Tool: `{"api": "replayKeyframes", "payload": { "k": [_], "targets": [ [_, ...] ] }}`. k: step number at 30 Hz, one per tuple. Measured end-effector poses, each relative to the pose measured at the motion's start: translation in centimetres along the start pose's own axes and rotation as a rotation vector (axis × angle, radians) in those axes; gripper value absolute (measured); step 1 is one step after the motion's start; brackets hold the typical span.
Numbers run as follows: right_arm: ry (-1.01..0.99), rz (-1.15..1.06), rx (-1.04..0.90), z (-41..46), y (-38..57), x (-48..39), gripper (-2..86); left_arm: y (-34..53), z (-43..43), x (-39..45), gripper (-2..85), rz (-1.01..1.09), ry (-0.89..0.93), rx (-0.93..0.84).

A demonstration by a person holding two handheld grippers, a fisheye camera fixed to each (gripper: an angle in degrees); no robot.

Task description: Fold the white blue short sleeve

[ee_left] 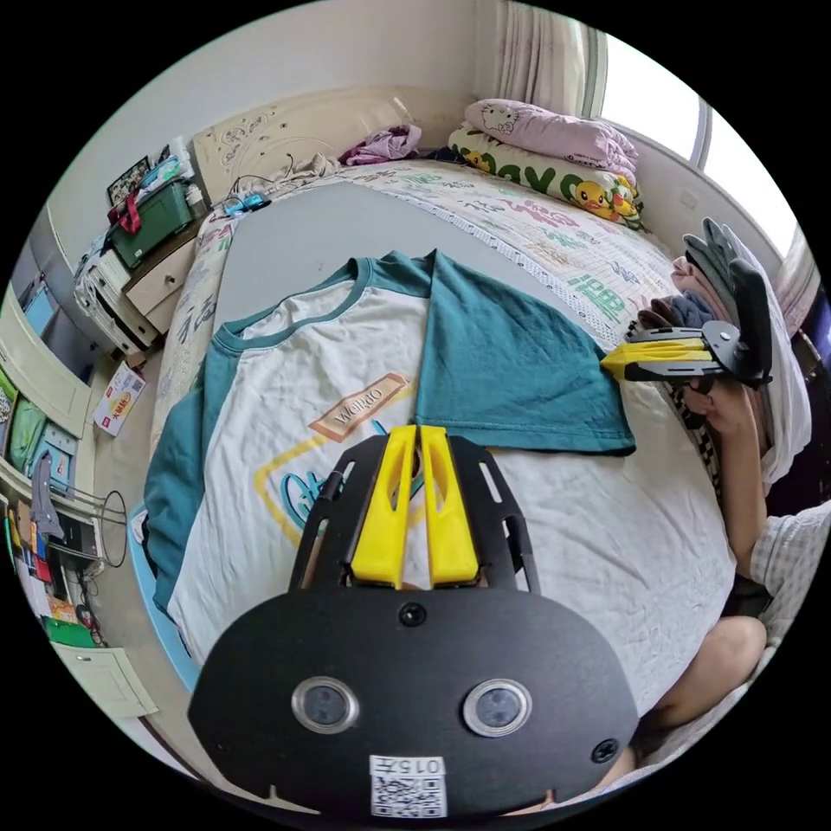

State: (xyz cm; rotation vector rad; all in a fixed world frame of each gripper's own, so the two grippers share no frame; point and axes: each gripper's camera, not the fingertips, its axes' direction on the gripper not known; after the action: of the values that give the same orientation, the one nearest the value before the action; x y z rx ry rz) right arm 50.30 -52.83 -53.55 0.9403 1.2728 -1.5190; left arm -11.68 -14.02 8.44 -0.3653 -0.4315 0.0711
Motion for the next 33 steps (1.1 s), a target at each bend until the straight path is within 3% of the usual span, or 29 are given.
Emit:
{"api": "replayKeyframes", "payload": {
  "k": [5, 10, 13, 18, 25, 29, 33],
  "targets": [
    [-0.025, 0.033, -0.01, 4.0, 6.4, 7.0, -0.7, 2.4, -5.0, -8.4, 4.2, -0.17, 0.147, 0.13],
    [-0.02, -0.035, 0.127, 2.6, 11.7, 8.7, -0.5, 13.0, -13.6, -22.5, 5.6, -0.499, -0.015, 0.302],
    [-0.036, -0.113, 0.181, 4.4, 12.6, 7.8, -0.5, 19.6, -14.1, -30.0, 6.6, -0.736, 0.028, 0.387],
    [-0.172, -0.219, 0.088, 13.2, 10.6, 5.9, -0.4, 24.7, -10.9, -36.4, 10.5, -0.838, 0.224, 0.349],
    [-0.193, -0.488, -0.167, 35.7, 8.4, -3.1, 0.9, 31.4, -12.1, -42.9, 11.4, -0.946, 0.274, 0.349],
    [-0.065, -0.594, -0.27, 51.6, 8.4, -7.7, 5.5, 34.1, -9.4, -46.1, 11.3, -1.055, 0.403, 0.309],
    [0.054, -0.604, -0.431, 68.3, 10.9, -8.3, 9.2, 34.6, -8.8, -47.8, 10.3, -1.028, 0.486, 0.303]
  ]
}}
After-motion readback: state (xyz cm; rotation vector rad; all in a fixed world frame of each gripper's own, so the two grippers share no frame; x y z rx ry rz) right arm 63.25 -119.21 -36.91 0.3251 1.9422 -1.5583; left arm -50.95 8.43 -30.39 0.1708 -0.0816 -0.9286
